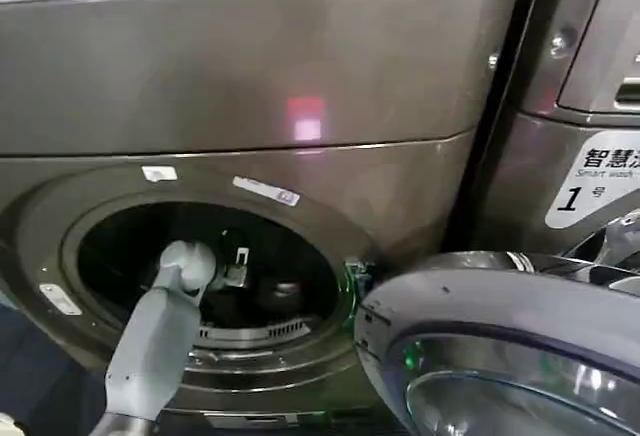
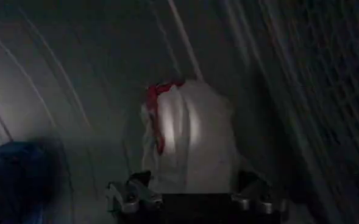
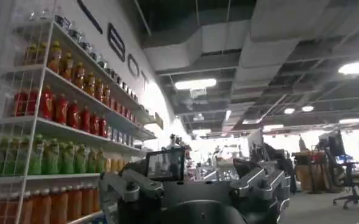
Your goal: Grasp the clothes from the dryer.
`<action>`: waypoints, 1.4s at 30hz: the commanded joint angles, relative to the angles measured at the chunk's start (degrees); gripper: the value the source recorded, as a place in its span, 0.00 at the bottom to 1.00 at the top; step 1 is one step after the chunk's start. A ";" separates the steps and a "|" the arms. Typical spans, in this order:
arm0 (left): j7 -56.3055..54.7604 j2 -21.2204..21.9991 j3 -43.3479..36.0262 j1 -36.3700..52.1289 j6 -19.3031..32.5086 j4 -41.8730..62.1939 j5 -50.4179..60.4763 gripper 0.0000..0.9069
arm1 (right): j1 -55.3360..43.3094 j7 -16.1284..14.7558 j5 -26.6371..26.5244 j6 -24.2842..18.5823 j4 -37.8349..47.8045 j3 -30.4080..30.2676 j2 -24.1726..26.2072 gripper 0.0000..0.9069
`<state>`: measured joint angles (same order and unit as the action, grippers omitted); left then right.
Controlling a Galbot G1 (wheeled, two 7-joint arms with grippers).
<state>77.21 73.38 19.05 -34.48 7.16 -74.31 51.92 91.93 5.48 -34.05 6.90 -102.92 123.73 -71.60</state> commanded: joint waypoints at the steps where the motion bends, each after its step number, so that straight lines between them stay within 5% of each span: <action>1: -1.16 0.27 0.38 -0.09 -2.69 0.78 -3.09 0.00 | -0.04 0.03 -0.07 0.03 -0.28 -0.24 -0.12 1.00; 23: -21.17 1.87 2.46 0.03 -11.40 -6.10 -18.38 0.00 | -0.24 0.10 0.02 -0.17 0.21 -1.15 -0.70 1.00; 37: -59.96 9.75 3.35 -2.69 -27.75 -13.68 -25.74 0.00 | -0.05 -0.37 -0.63 1.96 -3.16 -1.24 -1.51 1.00; 42: -75.58 13.18 3.05 -5.83 -29.20 -17.19 -33.06 0.00 | 0.11 -0.80 -2.39 -2.68 -2.35 -1.50 -1.42 1.00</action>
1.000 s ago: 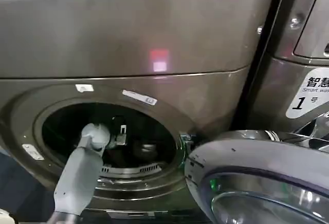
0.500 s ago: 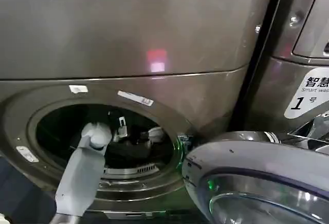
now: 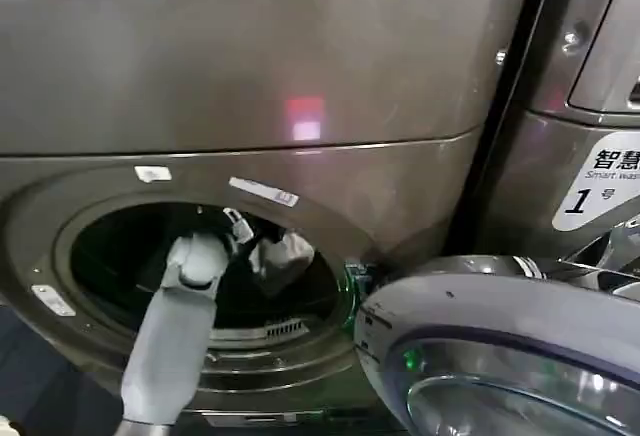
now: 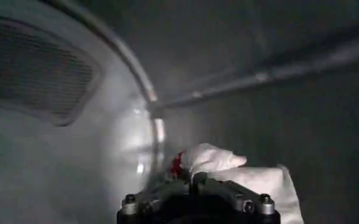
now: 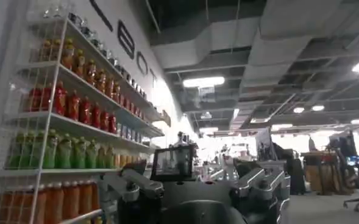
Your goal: Grasp the clothes from the dryer.
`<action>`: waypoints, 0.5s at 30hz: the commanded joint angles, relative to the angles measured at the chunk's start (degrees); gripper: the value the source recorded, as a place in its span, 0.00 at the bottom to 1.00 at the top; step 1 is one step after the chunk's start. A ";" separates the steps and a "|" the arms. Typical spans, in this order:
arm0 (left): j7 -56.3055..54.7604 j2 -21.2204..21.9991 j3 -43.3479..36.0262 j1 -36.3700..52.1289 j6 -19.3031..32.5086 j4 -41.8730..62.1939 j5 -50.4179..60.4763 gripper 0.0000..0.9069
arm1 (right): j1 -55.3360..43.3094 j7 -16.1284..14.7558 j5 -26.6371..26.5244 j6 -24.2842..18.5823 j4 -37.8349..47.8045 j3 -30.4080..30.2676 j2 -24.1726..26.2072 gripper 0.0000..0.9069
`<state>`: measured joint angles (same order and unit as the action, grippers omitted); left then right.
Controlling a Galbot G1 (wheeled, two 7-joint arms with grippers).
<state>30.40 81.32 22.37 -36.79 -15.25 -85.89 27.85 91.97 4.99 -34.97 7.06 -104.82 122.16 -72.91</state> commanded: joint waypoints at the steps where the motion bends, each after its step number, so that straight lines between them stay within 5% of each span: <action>1: -30.61 6.57 -0.03 -4.57 -6.17 -6.19 -9.47 0.00 | 0.11 -0.38 -1.37 -3.00 -0.32 0.13 -0.09 1.00; 6: -37.04 10.35 0.83 -9.65 -5.47 -8.96 -14.77 0.00 | 0.57 -0.62 -1.35 -4.01 -0.01 0.26 -0.08 1.00; 15: -40.56 10.31 1.11 -14.58 -4.95 -11.99 -18.08 0.00 | 0.61 -0.80 -1.35 -4.59 0.16 0.15 -0.18 1.00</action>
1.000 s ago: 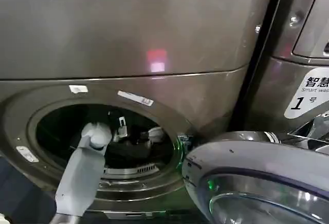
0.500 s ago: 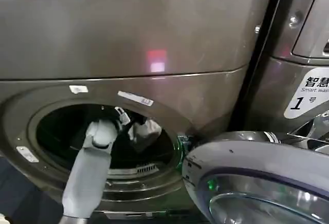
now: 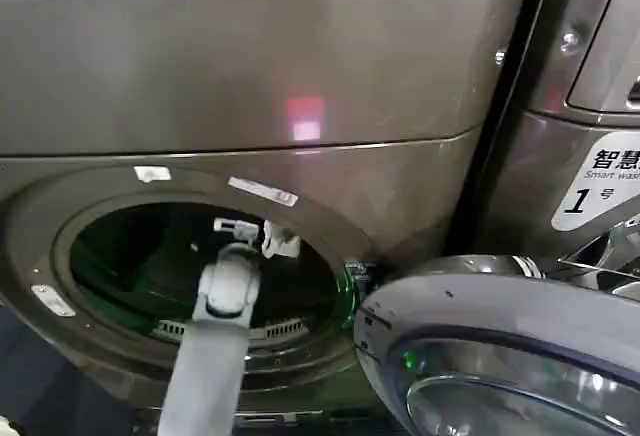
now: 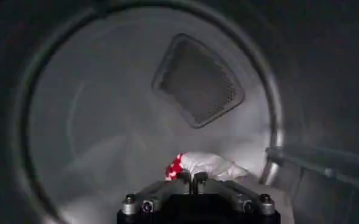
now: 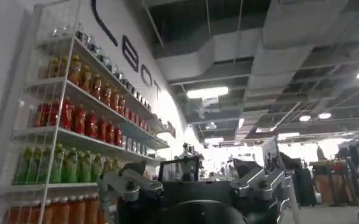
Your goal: Grasp the clothes from the dryer.
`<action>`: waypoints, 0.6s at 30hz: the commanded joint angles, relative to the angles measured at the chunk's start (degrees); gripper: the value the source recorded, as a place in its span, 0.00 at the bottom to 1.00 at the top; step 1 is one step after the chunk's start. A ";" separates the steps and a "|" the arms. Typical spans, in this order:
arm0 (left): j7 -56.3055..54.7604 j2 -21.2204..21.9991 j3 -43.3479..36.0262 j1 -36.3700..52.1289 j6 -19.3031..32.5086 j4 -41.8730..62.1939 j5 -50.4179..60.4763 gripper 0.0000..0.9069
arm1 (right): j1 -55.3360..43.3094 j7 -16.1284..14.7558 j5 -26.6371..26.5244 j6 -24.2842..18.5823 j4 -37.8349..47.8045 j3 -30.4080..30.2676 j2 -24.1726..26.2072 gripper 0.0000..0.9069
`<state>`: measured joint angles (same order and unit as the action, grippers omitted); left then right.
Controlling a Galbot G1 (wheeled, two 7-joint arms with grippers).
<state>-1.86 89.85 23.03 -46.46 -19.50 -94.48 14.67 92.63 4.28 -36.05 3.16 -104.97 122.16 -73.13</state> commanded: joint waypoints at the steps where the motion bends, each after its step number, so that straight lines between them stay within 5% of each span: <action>1: -8.18 1.69 0.65 -5.13 -0.94 -3.60 -5.34 0.00 | -0.11 -0.09 -0.29 -0.71 0.28 0.06 0.02 1.00; 18: -7.44 -0.11 1.15 -6.47 -1.06 -4.51 -6.99 0.00 | -0.47 -0.11 0.96 0.45 0.17 0.30 -0.58 1.00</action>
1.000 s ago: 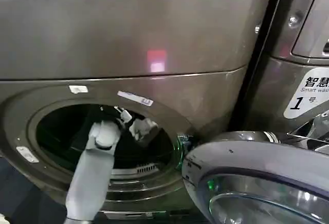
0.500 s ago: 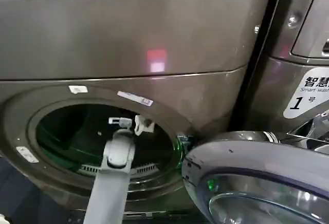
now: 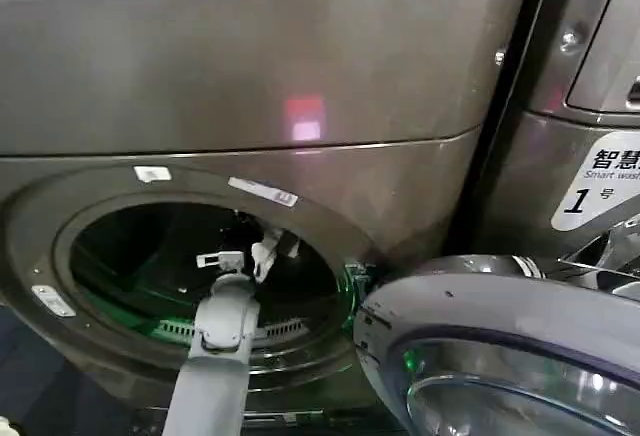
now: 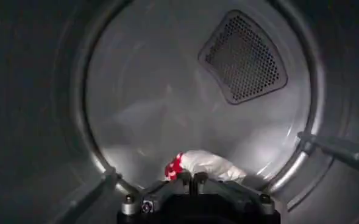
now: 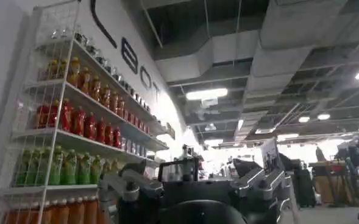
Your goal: Grasp the clothes from the dryer.
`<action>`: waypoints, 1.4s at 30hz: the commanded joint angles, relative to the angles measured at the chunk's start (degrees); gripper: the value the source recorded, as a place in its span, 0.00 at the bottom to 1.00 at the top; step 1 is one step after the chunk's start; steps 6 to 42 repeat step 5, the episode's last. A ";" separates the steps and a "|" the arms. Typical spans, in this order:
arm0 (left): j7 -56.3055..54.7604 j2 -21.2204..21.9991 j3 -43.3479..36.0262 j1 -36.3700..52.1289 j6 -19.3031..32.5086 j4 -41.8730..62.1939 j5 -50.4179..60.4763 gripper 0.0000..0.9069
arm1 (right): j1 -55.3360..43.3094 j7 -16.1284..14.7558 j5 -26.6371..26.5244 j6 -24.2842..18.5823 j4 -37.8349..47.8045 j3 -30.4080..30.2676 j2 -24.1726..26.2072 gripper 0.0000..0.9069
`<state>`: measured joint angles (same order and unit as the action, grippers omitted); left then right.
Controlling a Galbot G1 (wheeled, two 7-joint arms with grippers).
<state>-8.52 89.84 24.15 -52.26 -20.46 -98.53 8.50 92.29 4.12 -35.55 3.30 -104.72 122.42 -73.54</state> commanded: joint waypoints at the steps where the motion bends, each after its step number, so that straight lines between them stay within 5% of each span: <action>1: -0.80 -0.09 0.03 -0.66 -0.13 -0.52 -0.80 0.00 | -0.14 0.06 0.53 0.31 -0.14 0.10 -0.25 1.00; 42: -0.73 0.06 -0.15 -0.70 -0.08 -0.59 -0.70 0.00 | -0.04 0.09 0.62 0.53 -0.09 0.57 -0.26 1.00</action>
